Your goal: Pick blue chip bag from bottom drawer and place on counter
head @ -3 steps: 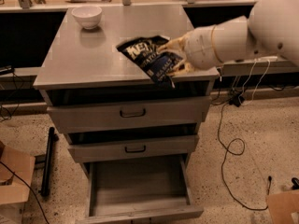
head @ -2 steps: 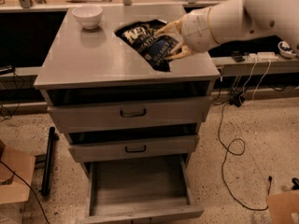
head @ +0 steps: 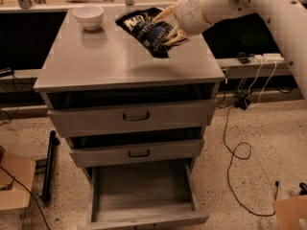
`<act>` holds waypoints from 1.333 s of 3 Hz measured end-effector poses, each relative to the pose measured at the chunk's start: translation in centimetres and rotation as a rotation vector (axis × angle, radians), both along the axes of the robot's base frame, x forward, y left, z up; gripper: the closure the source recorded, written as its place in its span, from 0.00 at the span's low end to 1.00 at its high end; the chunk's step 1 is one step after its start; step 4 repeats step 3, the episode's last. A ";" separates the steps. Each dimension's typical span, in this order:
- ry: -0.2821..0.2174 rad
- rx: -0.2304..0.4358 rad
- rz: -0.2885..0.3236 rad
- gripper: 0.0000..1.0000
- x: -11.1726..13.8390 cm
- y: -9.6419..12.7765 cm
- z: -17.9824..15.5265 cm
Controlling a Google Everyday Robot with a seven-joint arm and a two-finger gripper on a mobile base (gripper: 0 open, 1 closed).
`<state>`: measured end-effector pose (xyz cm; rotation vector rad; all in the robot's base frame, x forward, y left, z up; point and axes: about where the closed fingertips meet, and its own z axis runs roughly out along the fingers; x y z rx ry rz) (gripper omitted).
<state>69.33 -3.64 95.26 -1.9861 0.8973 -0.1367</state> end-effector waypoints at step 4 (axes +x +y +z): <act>0.106 -0.003 -0.038 0.00 7.5 0.8 -5.0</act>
Offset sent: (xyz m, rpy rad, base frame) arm 0.1136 0.0053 -0.0774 -0.0017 0.1707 -0.0550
